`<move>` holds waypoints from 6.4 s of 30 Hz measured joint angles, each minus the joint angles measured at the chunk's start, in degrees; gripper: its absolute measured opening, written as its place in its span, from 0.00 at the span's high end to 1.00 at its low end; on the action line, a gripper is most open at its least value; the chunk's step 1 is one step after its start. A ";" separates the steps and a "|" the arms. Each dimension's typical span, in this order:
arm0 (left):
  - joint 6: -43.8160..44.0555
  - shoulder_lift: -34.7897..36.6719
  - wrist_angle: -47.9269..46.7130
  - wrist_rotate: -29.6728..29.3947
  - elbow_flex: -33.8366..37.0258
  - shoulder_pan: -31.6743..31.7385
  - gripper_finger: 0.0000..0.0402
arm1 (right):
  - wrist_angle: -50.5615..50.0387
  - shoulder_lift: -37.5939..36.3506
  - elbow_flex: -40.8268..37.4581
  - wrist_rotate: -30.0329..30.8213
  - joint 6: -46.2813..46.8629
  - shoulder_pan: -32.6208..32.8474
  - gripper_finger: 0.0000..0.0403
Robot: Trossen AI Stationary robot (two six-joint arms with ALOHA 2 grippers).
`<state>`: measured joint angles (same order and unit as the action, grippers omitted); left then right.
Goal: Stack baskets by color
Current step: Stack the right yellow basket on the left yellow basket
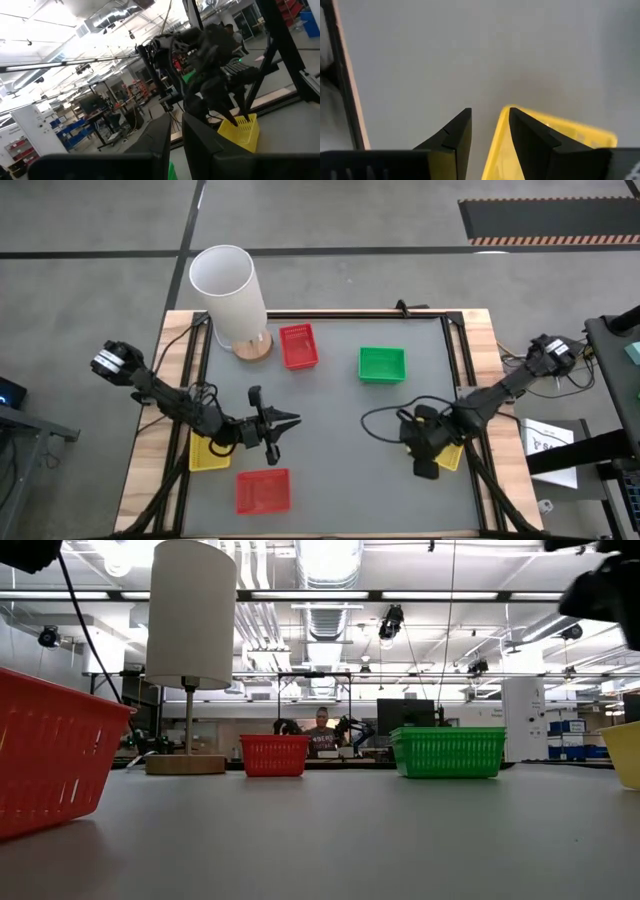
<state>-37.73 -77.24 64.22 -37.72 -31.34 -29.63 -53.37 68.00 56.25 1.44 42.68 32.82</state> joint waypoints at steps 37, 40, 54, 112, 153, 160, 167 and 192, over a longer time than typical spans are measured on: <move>2.35 -0.36 -1.27 0.05 -2.55 -0.02 0.92 | -3.45 14.52 -3.92 4.18 12.73 17.44 0.96; 5.23 -0.34 -4.90 2.40 -2.55 0.00 0.92 | -3.31 14.26 -3.92 5.59 8.90 16.69 0.97; 19.35 -5.82 -37.12 21.45 -16.83 0.47 0.92 | 13.59 6.79 -3.89 5.74 -33.98 5.97 0.98; 28.38 -33.02 -30.82 52.29 -30.46 15.39 0.99 | 25.24 9.80 -1.27 1.25 -56.33 -4.11 0.87; 74.46 -2.86 -127.69 0.02 -39.41 -19.60 1.00 | 36.46 -10.61 -3.26 2.42 -60.05 -3.96 0.68; 90.57 -2.16 -139.54 8.74 -39.40 -26.11 1.00 | 38.33 -6.12 -3.39 2.59 -57.66 -3.96 0.69; 98.39 -2.18 -142.54 11.92 -39.33 -32.06 1.00 | 39.49 -2.62 -3.41 2.59 -57.66 -3.96 0.71; 106.17 -2.22 -142.70 14.09 -33.87 -34.29 0.97 | 41.78 -0.59 -3.41 2.59 -56.13 -3.98 0.73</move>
<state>68.45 -79.46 -78.48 -23.63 -65.21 -63.92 -11.58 67.42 52.84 4.03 -13.45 28.84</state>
